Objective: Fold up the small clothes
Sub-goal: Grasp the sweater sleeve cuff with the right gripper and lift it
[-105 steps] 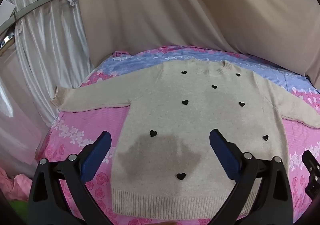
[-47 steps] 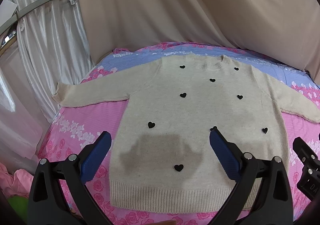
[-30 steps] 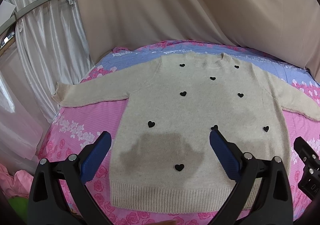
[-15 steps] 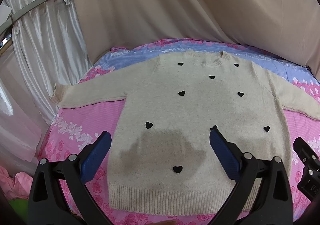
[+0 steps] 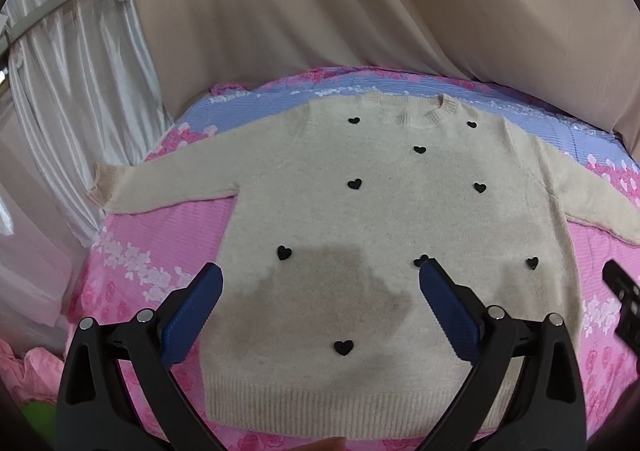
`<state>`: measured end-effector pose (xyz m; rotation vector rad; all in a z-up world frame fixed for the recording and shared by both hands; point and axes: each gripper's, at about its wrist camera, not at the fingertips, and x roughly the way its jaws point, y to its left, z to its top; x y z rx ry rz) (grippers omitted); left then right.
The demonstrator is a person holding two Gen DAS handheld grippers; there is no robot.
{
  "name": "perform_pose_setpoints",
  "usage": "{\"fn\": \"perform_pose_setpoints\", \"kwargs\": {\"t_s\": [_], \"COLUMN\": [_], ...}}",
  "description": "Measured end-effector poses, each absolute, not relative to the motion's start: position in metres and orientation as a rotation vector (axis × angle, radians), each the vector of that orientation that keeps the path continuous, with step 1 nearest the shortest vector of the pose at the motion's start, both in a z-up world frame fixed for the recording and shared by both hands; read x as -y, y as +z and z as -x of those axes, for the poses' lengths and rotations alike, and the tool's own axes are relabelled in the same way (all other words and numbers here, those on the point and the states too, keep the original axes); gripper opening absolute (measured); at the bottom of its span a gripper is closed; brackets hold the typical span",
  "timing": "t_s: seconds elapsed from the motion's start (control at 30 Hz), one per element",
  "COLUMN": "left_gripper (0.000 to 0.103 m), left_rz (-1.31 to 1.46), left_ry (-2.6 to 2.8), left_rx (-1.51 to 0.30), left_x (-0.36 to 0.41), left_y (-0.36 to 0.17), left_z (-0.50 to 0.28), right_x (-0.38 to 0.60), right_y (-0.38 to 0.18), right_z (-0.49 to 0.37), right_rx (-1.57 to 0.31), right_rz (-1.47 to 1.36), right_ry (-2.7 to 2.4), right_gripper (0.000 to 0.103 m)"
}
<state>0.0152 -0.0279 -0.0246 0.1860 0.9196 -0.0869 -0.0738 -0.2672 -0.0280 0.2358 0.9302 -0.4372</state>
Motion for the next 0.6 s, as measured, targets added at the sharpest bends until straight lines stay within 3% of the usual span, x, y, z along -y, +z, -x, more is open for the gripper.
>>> {"fn": "perform_pose_setpoints", "kwargs": {"t_s": [0.3, 0.43, 0.6], "left_gripper": [0.097, 0.097, 0.097], "left_rz": [-0.112, -0.118, -0.159], "left_ry": [-0.178, -0.166, -0.139], "left_rx": [-0.997, -1.023, -1.025], "left_x": [0.046, 0.061, 0.076], "left_y": [-0.041, -0.047, -0.054], "left_z": [-0.025, -0.034, -0.045], "right_x": [0.526, 0.617, 0.684], "right_y": [-0.099, -0.132, -0.165], "right_z": [0.119, 0.131, 0.13], "right_rx": [-0.929, -0.929, -0.944], "right_rz": [-0.675, -0.718, -0.799], "right_ry": [-0.801, -0.941, -0.995], "right_gripper": [0.094, 0.079, 0.076]}}
